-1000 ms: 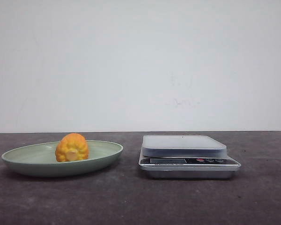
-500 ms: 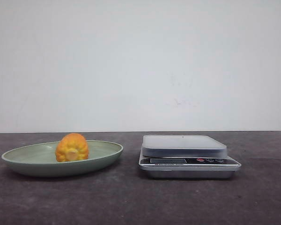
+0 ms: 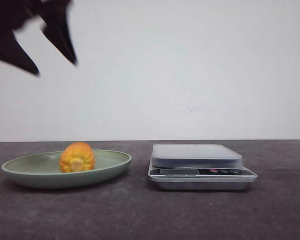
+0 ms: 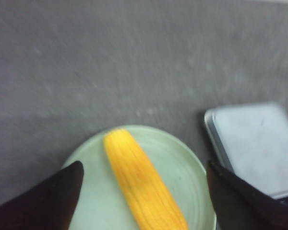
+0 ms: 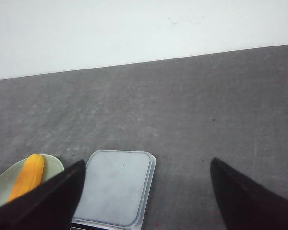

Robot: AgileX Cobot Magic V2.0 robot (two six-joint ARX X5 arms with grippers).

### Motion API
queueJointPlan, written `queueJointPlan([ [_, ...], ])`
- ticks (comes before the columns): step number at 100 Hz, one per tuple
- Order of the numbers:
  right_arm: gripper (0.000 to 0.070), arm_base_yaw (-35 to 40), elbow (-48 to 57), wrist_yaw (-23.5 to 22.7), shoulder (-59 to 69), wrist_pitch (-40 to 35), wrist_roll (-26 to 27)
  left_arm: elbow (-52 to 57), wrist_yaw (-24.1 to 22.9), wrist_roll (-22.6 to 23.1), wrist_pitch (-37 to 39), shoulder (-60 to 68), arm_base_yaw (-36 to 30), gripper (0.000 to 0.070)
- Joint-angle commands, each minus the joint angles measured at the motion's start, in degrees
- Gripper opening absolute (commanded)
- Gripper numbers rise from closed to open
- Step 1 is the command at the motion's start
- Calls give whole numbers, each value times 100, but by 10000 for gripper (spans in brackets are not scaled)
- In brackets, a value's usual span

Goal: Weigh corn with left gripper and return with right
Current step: 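Lower the open left gripper over the corn cob on the plate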

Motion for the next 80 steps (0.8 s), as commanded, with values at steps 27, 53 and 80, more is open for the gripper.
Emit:
queueJointPlan([
  [27, 554, 17, 79, 9, 24, -192, -179, 68, -341, -232, -15, 1624, -304, 527],
  [53, 554, 17, 79, 26, 24, -236, -216, 68, -334, -496, 11, 2208, -461, 509],
  [80, 553, 17, 79, 26, 26, -278, -223, 68, -337, -435, 24, 2166, -570, 0],
])
